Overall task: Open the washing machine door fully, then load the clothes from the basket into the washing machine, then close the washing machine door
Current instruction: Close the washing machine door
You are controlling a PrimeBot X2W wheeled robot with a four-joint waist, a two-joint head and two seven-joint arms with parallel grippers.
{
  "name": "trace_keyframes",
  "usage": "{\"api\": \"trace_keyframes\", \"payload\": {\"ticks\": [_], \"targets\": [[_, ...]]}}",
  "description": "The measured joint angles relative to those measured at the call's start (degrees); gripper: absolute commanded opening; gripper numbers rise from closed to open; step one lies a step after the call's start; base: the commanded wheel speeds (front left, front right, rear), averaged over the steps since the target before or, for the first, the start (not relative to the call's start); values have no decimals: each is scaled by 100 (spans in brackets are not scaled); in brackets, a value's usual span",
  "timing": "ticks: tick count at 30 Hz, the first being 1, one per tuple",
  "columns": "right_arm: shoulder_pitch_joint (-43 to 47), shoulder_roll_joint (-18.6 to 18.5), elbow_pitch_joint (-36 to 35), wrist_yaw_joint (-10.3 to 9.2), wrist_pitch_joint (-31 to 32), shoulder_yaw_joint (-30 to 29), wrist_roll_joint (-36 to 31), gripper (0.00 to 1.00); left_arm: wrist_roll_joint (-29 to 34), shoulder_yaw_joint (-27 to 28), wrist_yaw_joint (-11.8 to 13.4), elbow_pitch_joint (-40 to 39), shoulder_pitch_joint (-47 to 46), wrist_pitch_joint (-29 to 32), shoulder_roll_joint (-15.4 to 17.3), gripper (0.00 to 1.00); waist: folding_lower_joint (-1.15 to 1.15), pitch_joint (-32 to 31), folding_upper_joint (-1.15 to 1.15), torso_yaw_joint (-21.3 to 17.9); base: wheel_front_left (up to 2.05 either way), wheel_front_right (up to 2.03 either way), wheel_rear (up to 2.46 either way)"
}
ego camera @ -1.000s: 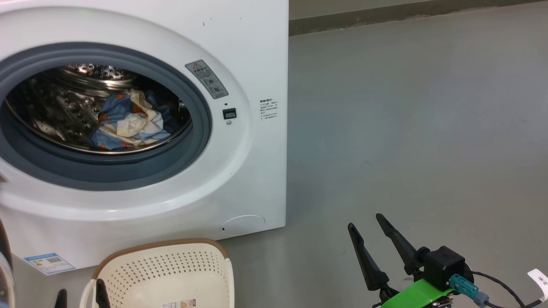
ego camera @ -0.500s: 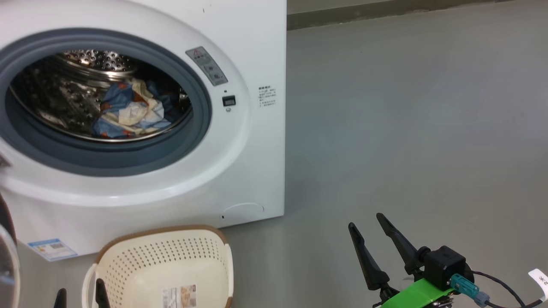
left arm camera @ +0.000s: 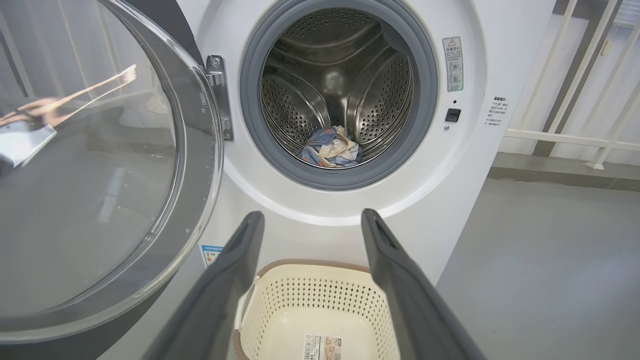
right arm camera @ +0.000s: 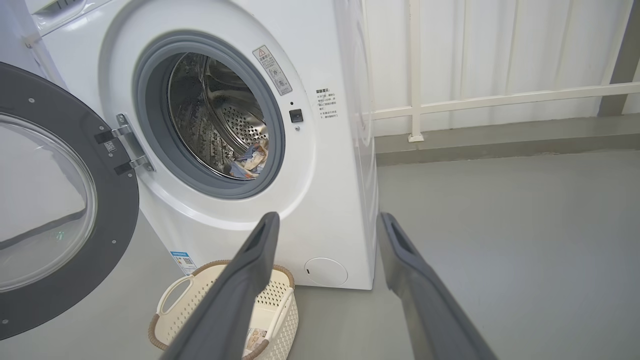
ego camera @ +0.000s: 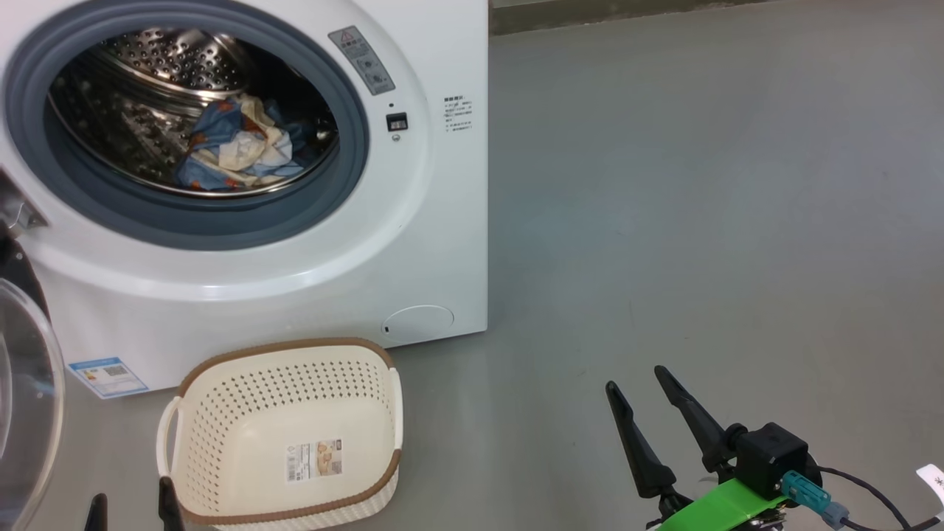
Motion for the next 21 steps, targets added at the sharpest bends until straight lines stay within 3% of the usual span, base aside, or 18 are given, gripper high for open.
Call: {"api": "trace_keyframes", "payload": {"ticks": [21], "targets": [[1,0,-53,0,0,-73,-20,100,16,-71,-47,33,-12,0,-1,100,0,48,0,208,-4,4,0]]}}
